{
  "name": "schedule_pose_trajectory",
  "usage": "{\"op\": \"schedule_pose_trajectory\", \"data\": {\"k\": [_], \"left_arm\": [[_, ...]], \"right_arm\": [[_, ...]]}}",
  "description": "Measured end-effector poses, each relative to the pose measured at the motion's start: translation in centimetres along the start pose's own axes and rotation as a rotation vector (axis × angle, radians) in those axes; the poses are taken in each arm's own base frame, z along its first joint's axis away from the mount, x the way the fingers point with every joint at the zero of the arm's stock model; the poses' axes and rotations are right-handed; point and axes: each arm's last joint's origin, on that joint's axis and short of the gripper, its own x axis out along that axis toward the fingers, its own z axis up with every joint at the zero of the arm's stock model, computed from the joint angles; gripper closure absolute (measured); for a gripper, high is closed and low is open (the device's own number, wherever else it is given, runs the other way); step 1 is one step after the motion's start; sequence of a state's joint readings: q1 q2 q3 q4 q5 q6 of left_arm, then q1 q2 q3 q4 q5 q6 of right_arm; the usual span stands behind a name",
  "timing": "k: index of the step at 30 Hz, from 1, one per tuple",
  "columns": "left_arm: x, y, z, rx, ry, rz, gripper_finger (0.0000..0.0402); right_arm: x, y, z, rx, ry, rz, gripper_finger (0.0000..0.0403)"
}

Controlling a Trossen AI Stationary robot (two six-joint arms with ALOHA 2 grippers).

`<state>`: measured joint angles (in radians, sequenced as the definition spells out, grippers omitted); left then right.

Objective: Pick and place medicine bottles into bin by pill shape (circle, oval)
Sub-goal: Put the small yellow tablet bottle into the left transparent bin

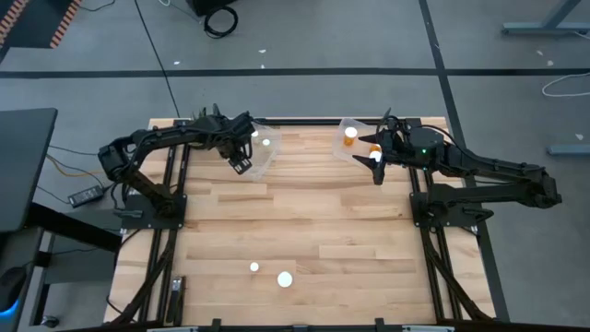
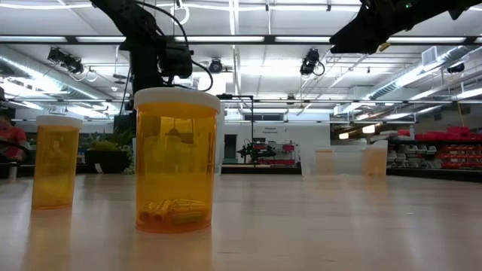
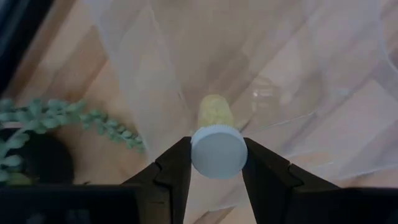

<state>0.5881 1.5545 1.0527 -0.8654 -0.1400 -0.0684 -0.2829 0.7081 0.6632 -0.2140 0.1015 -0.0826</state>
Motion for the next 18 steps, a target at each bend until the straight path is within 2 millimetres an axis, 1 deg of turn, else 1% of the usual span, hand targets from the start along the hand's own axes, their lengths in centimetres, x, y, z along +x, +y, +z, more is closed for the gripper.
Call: {"op": "schedule_pose_trajectory", "data": {"k": [5, 10, 18], "left_arm": [[1.0, -0.8, 0.1, 0.033, 0.038, -0.011, 0.0269], [1.8, -1.0, 0.2, 0.045, 0.069, -0.009, 0.0264], [2.0, -1.0, 0.2, 0.047, 0.082, -0.008, 0.0267]], "right_arm": [[0.0, 0.0, 0.0, 0.0, 0.0, 0.006, 0.0116], [0.0, 0.0, 0.0, 0.0, 0.0, 0.006, 0.0116], [0.0, 0.0, 0.0, 0.0, 0.0, 0.006, 0.0116]]}}
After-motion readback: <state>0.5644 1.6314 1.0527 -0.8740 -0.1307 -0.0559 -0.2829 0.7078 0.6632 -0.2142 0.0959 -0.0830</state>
